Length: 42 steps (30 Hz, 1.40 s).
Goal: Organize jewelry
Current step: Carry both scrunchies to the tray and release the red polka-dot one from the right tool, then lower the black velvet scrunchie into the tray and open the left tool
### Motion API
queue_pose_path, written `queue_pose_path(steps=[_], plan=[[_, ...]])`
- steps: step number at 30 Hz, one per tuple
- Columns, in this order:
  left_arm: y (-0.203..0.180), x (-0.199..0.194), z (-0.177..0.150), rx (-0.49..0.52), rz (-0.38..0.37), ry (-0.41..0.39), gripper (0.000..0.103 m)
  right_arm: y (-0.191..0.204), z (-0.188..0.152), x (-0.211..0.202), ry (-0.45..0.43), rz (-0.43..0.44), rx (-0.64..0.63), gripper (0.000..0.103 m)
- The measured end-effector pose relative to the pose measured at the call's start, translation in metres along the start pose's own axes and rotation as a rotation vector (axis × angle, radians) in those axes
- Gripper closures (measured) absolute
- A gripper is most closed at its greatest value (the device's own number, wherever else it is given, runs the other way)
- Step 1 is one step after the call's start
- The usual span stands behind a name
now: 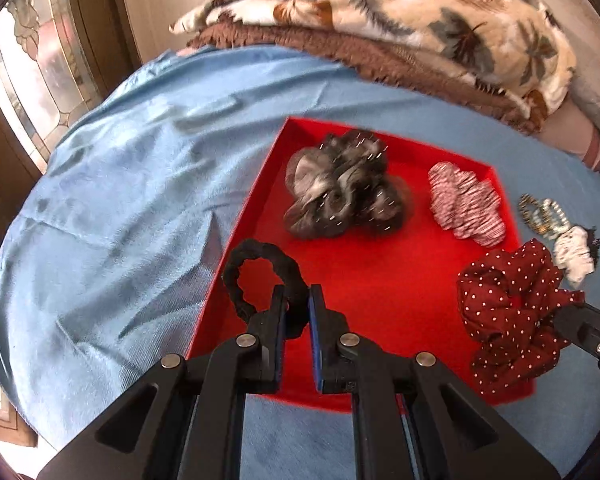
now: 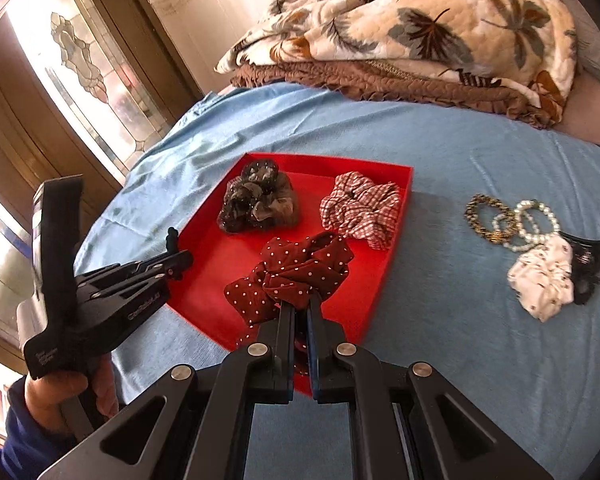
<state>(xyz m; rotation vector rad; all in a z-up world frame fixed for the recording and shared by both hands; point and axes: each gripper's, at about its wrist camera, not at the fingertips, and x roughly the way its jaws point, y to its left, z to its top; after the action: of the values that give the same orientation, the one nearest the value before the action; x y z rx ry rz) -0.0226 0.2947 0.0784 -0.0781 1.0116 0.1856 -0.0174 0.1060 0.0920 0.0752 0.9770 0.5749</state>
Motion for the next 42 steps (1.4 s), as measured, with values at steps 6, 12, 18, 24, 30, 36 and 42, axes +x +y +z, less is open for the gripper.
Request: queue_pose_path(steps=[6, 12, 18, 24, 30, 36, 42], plan=[[0.002, 0.015, -0.007, 0.003, 0.020, 0.046, 0.092, 0.004, -0.009, 0.025, 0.051, -0.020, -0.034, 0.097], [0.000, 0.011, -0.019, -0.015, 0.060, 0.060, 0.091, 0.001, -0.024, 0.033, 0.096, -0.042, -0.046, 0.097], [-0.005, 0.004, -0.029, -0.020, 0.087, 0.053, 0.091, -0.005, -0.034, 0.033, 0.121, -0.069, -0.043, 0.097], [-0.006, 0.001, -0.032, -0.023, 0.058, 0.035, 0.084, -0.008, -0.035, 0.029, 0.122, -0.067, -0.044, 0.095], [0.002, -0.023, -0.031, -0.074, 0.033, -0.014, 0.058, -0.005, -0.031, 0.015, 0.083, -0.064, -0.051, 0.075], [0.003, -0.057, -0.029, -0.081, 0.057, -0.082, 0.051, 0.005, -0.032, -0.008, 0.030, -0.058, -0.083, 0.061], [-0.007, -0.081, -0.037, -0.079, 0.056, -0.113, 0.045, 0.008, -0.038, -0.035, -0.024, -0.066, -0.099, 0.051]])
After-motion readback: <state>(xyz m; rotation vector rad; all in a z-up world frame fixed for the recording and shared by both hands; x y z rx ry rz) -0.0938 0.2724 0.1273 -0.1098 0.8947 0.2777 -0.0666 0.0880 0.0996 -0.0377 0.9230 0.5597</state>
